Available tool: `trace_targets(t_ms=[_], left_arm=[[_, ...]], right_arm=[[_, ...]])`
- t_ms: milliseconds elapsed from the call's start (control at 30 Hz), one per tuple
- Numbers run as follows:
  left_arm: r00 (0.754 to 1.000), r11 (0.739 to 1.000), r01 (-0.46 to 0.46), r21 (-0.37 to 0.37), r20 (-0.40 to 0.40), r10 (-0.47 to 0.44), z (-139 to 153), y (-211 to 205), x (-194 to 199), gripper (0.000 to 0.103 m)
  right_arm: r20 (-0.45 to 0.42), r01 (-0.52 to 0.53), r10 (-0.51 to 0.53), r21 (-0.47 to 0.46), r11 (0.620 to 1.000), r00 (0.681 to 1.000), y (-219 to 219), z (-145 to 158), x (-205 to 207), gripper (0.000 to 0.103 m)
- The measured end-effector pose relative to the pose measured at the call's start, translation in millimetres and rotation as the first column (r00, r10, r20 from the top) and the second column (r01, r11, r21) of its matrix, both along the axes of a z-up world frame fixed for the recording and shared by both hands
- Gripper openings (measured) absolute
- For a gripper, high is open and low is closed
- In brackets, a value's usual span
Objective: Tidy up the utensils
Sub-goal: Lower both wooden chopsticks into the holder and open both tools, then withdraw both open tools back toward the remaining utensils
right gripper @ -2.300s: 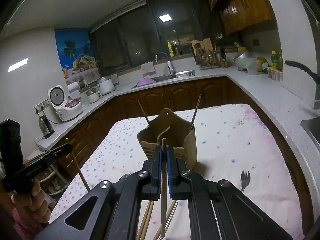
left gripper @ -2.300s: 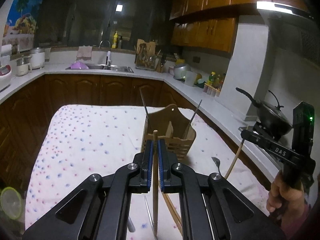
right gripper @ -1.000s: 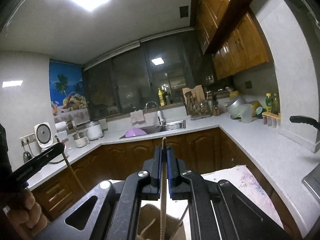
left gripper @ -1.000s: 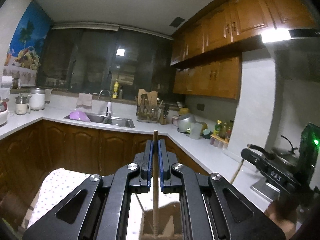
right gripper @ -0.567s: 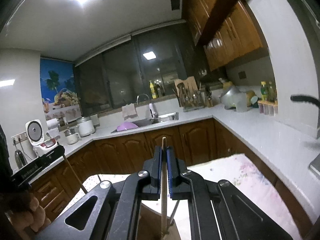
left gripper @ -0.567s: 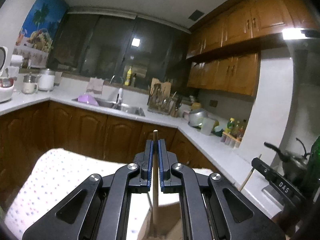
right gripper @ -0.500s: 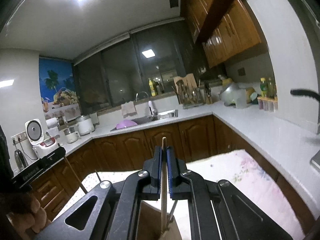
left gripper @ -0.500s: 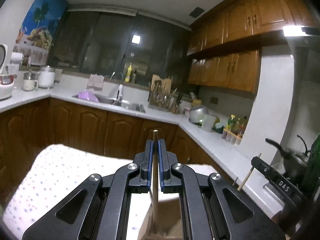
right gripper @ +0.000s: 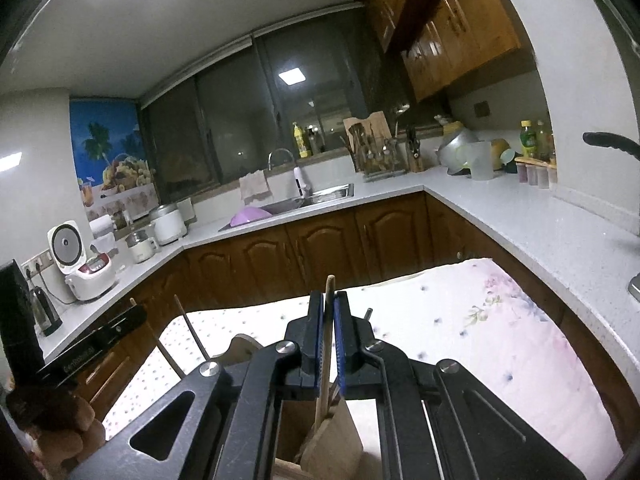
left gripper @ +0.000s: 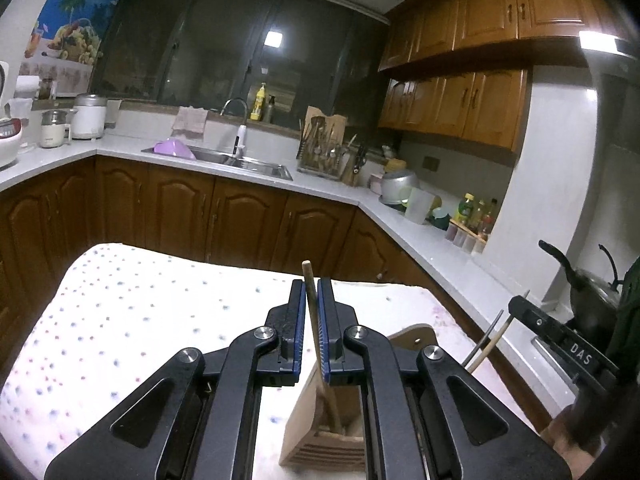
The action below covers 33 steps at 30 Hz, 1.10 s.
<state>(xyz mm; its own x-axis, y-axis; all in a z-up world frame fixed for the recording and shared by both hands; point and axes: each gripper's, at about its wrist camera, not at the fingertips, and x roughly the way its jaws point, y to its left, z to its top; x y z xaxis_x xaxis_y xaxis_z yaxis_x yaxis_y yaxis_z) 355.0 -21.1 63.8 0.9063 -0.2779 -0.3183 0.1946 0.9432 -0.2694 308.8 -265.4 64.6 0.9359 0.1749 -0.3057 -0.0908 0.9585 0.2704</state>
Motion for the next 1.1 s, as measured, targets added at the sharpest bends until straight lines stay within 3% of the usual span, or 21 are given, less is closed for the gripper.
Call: trace_targets(t_ms=[367, 433, 500, 633, 700, 767, 800, 1100], left_arm=[[1.0, 1.0, 0.005, 0.031, -0.025, -0.004, 1, 0, 2, 0.008], [0.999, 1.0, 0.009, 0.029, -0.032, -0.009, 3, 2, 2, 0.013], [0.999, 1.0, 0.005, 0.03, -0.032, -0.004, 5, 4, -1, 0.036], [1.0, 0.999, -0.005, 0.044, -0.015, 0.005, 8, 5, -11, 0.051], [1.0, 0.999, -0.018, 0.05, -0.014, 0.018, 9, 8, -18, 0.065], [0.999, 0.997, -0.043, 0.07, -0.002, 0.043, 9, 11, -29, 0.076], [0.999, 0.996, -0.051, 0.077, 0.003, 0.051, 9, 13, -34, 0.081], [0.998, 0.988, -0.055, 0.145, -0.015, 0.057, -4, 27, -87, 0.083]], right_arm=[[-0.021, -0.02, 0.02, 0.005, 1.0, 1.0, 0, 1, 1, 0.01], [-0.017, -0.014, 0.014, 0.014, 1.0, 1.0, -3, 2, -2, 0.02], [-0.009, -0.01, 0.011, 0.026, 1.0, 1.0, -5, 4, -5, 0.047], [0.003, -0.007, 0.007, 0.038, 0.999, 1.0, -7, 7, -14, 0.056], [0.008, -0.014, 0.013, 0.04, 0.999, 1.0, -8, 9, -20, 0.083], [0.022, -0.011, 0.011, 0.025, 1.0, 1.0, -8, 9, -28, 0.096], [0.029, -0.005, 0.005, 0.009, 1.0, 1.0, -8, 9, -34, 0.097], [-0.014, -0.04, 0.04, 0.007, 0.999, 0.999, -8, -7, -77, 0.097]])
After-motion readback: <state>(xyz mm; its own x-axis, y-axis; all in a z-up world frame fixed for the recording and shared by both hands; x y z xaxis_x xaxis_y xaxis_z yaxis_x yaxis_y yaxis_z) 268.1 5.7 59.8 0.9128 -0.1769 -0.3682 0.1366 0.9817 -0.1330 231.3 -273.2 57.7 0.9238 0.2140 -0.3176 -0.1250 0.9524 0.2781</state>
